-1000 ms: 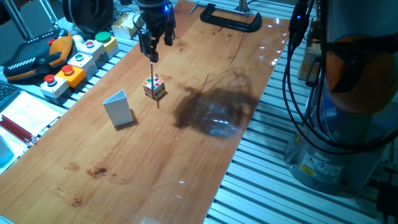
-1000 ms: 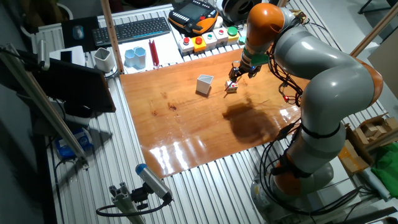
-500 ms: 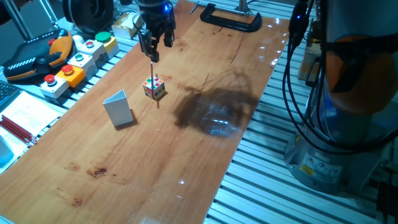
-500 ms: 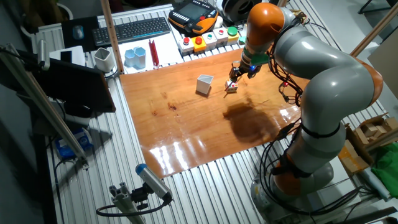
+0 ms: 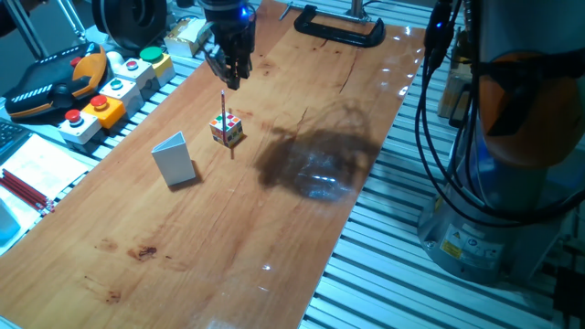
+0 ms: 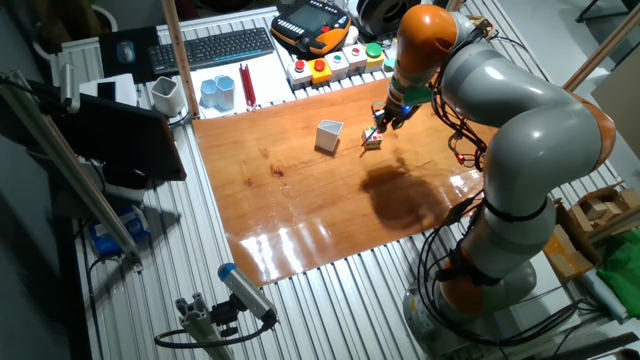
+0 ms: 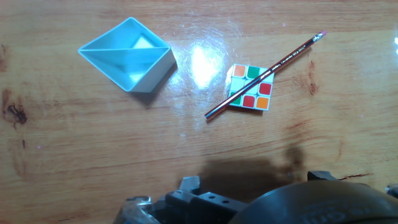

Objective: Put the pen into the pen holder

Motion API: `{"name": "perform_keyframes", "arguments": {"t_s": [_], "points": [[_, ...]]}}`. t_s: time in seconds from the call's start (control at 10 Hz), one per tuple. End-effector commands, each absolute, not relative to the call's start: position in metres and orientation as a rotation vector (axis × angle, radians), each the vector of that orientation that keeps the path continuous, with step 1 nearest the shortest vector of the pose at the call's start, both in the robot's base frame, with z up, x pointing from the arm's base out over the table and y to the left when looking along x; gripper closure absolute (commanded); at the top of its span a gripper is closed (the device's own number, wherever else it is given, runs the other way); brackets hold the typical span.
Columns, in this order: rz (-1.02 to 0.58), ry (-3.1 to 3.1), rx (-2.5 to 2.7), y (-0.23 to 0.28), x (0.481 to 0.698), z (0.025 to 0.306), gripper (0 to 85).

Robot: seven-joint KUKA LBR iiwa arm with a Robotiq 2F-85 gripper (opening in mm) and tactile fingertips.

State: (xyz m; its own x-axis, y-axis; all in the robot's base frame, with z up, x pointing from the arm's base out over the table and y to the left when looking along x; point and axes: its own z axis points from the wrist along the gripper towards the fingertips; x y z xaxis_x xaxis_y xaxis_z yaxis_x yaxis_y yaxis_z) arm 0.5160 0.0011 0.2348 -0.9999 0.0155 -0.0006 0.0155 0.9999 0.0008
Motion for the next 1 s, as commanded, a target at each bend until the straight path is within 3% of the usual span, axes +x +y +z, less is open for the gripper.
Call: {"name": "perform_keyframes", "arguments": {"t_s": [0.0,0.9], "points": [[-0.005,3.141,0.035,0.002,0.516,0.233,84.3],[0.070,3.156,0.224,-0.014,0.524,0.209,84.3]]}}
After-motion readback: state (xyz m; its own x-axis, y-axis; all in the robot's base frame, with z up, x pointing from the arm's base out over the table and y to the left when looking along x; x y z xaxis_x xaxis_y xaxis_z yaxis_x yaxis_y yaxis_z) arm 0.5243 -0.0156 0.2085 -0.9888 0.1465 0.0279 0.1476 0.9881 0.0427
